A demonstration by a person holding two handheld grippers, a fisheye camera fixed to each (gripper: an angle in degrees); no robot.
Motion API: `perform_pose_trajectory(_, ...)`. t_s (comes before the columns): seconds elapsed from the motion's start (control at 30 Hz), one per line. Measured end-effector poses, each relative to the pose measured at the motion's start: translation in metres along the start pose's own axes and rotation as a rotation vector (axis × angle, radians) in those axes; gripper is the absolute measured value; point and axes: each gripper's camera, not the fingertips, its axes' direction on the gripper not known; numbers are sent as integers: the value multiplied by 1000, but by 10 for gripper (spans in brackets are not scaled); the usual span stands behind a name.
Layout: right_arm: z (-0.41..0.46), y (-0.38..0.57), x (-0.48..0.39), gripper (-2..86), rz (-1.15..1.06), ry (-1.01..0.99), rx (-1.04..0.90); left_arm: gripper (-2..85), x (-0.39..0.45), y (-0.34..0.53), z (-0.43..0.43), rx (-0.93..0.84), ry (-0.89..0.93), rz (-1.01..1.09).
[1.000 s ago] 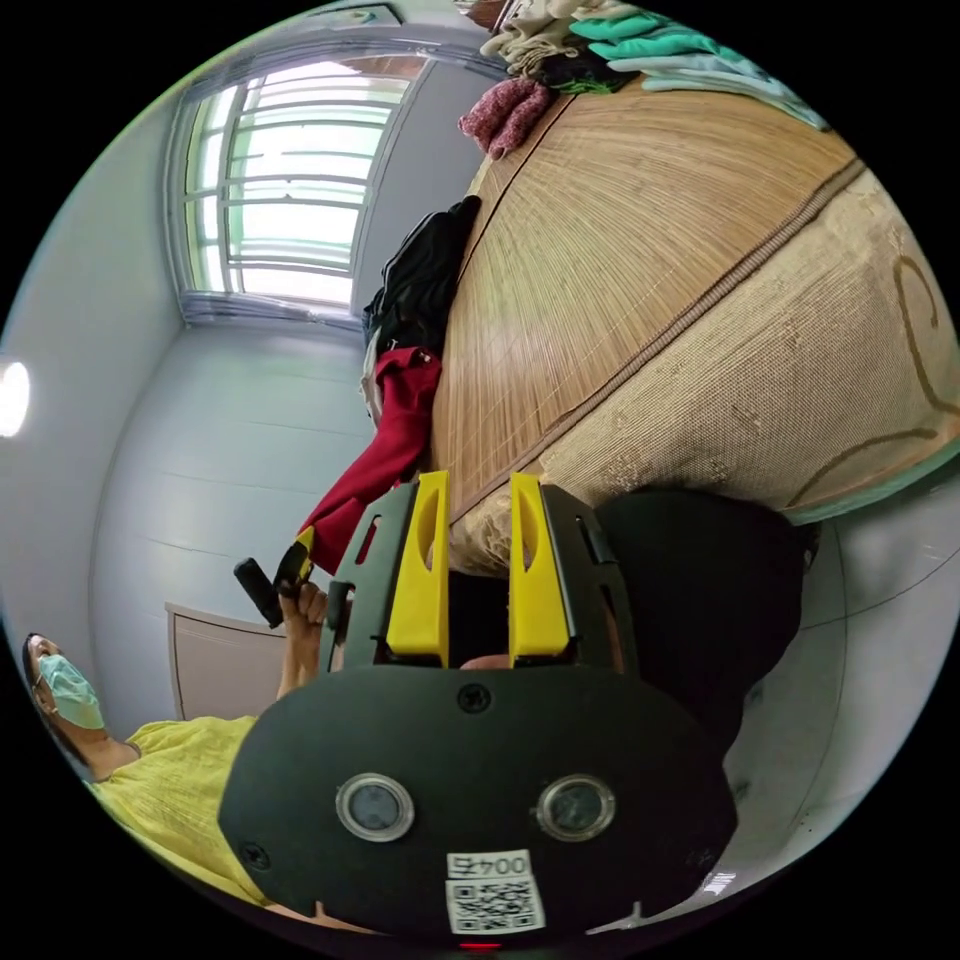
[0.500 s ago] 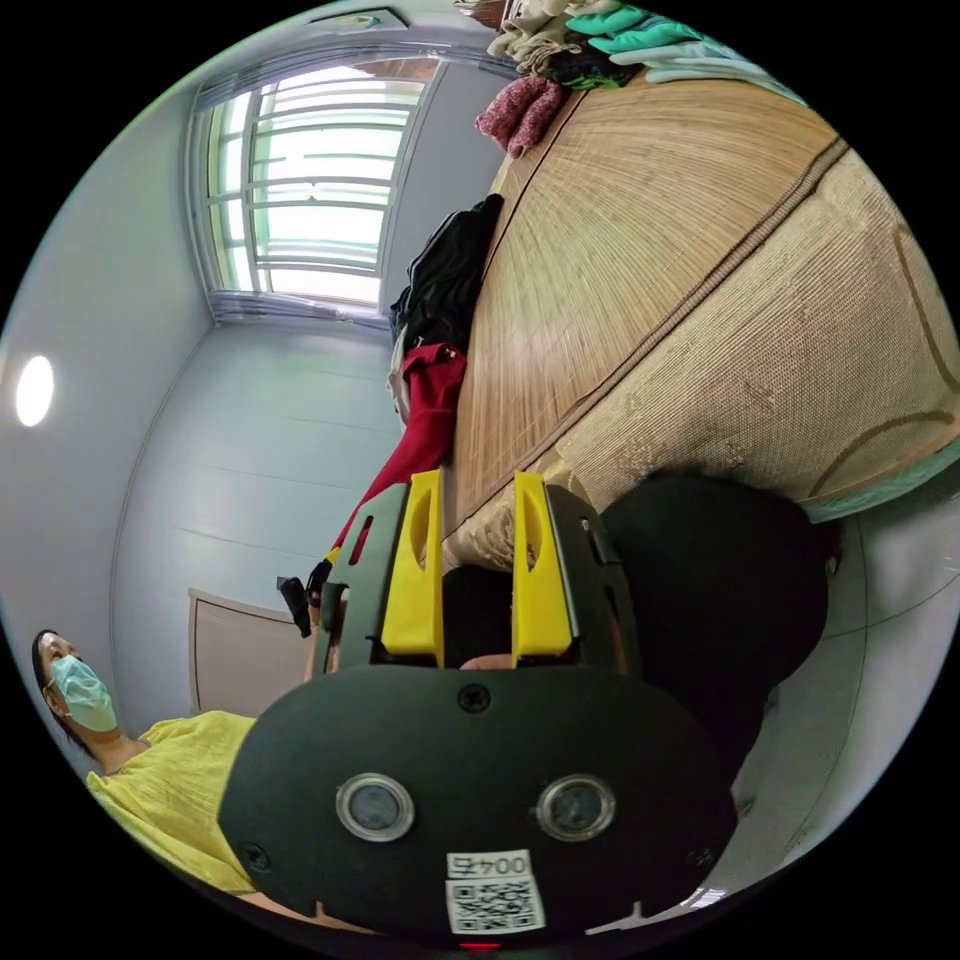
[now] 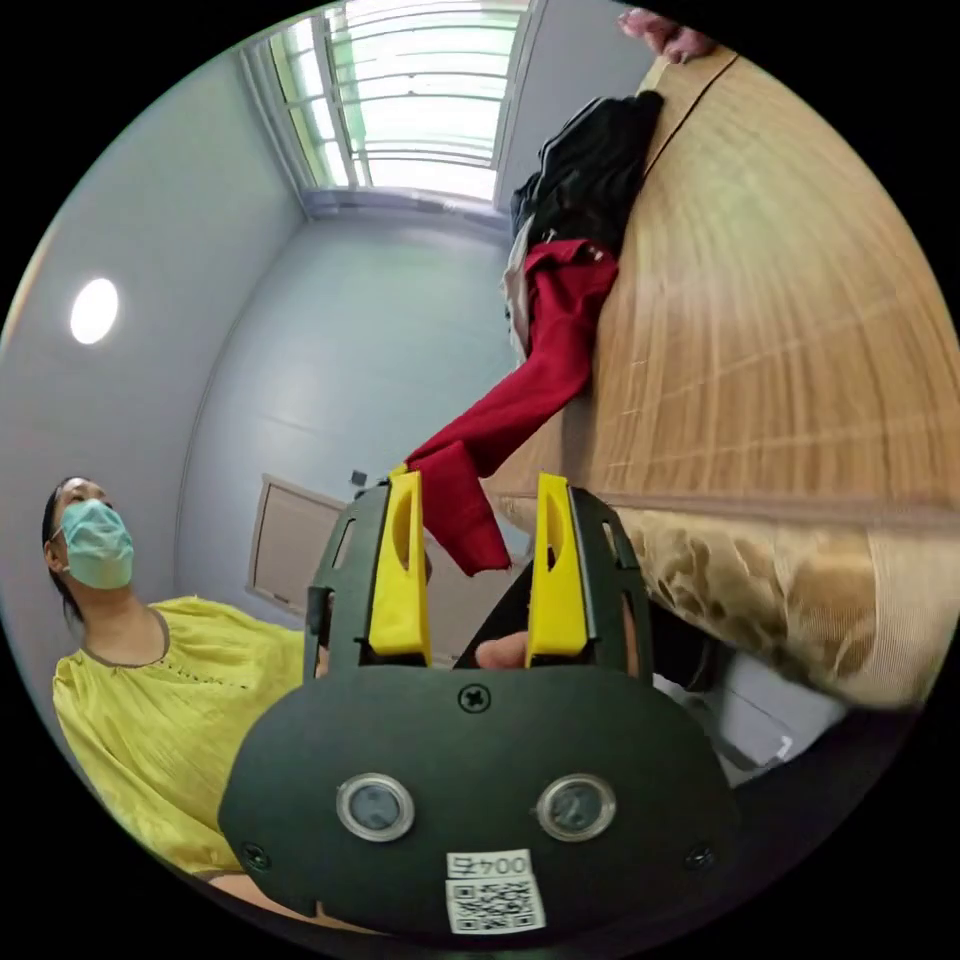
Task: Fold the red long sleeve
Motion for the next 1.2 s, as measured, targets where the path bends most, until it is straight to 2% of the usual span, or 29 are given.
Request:
perform_pose_trajectory(0.13, 28, -104, 10, 244, -17, -54, -146, 41, -29, -66, 17, -75, 172, 82)
perform_pose_trajectory(0.23, 51, -173, 28, 264, -8, -88, -289, 40, -44, -105, 26, -170, 233, 119)
perform_pose_trajectory(0.33, 76, -223, 43, 267, 9, -90, -379, 39, -64, -123, 26, -180, 282, 70)
perform_pose_trajectory(0.47, 107, -253, 53, 265, 114, -170, -351, 36, -87, -146, 10, -102, 342, -7)
perform_pose_trajectory(0.57, 134, -266, 51, 263, 213, -200, -360, 38, -95, -173, -8, -117, 337, -34)
perform_pose_trajectory(0.67, 147, -281, 49, 256, 354, -300, -160, 40, -95, -197, -25, -166, 310, -46)
perform_pose_trajectory(0.77, 164, -311, 44, 178, 457, -461, -97, 42, -94, -215, -40, -177, 306, -67)
perform_pose_trajectory(0.8, 169, -324, 35, 118, 463, -510, -60, 43, -92, -220, -47, -176, 304, -75)
perform_pose_trajectory(0.87, 174, -347, 11, 42, 430, -559, -41, 43, -88, -228, -55, -183, 296, -67)
perform_pose_trajectory(0.9, 172, -367, -15, 32, 378, -502, -49, 43, -88, -232, -59, -212, 288, -62)
perform_pose_trajectory(1.03, 142, -428, -119, 9, 179, -345, -55, 42, -88, -243, -76, -320, 156, -35)
perform_pose_trajectory(1.2, 89, -458, -241, -1, -71, -225, -95, 38, -79, -261, -114, -413, -61, 71)
